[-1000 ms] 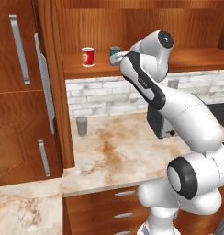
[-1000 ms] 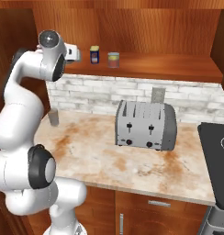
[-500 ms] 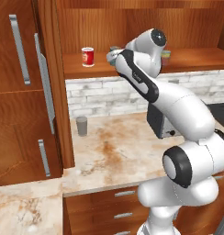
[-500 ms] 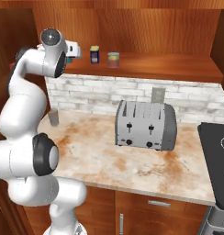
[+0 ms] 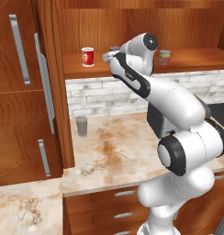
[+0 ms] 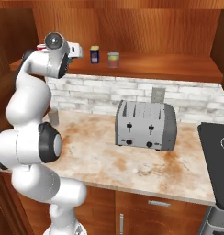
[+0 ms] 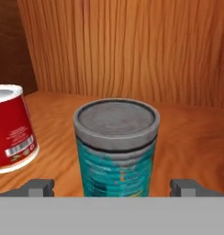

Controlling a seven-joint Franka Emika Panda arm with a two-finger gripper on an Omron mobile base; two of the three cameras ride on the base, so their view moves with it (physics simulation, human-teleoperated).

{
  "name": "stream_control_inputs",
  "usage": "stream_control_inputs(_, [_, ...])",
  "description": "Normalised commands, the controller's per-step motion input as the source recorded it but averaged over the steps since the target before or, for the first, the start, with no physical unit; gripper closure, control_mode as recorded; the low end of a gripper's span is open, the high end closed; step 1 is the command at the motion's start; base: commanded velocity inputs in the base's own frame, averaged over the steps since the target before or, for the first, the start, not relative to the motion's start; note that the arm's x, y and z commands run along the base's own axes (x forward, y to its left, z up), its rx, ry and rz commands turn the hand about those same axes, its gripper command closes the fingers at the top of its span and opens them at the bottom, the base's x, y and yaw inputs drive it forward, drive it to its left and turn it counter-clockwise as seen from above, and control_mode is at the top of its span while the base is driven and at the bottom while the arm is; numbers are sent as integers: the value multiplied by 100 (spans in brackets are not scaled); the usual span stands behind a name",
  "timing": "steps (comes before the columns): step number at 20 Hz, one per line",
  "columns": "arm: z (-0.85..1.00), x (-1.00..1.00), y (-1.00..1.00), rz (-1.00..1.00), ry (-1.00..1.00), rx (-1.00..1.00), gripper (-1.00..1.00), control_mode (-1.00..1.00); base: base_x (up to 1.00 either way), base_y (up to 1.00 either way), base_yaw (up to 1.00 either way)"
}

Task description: Stack two cans on top of the other two cans in the cabinet.

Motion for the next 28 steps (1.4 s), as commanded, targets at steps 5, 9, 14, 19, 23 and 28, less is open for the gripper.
stream_control_inputs(5, [-1, 21, 0, 0, 1, -3, -100, -100, 0, 0, 0])
stream_control_inputs(9, [-1, 22, 1, 0, 0, -1, -100, -100, 0, 0, 0])
stream_control_inputs(14, [-3, 14, 3, 0, 0, -1, 100, -100, 0, 0, 0])
stream_control_inputs(19, [-7, 0, 0, 0, 0, 0, 100, -100, 0, 0, 0])
stream_control_inputs(23, [5, -6, 0, 0, 0, 0, 100, -100, 0, 0, 0])
stream_control_inputs(28, [36, -26, 0, 0, 0, 1, 100, -100, 0, 0, 0])
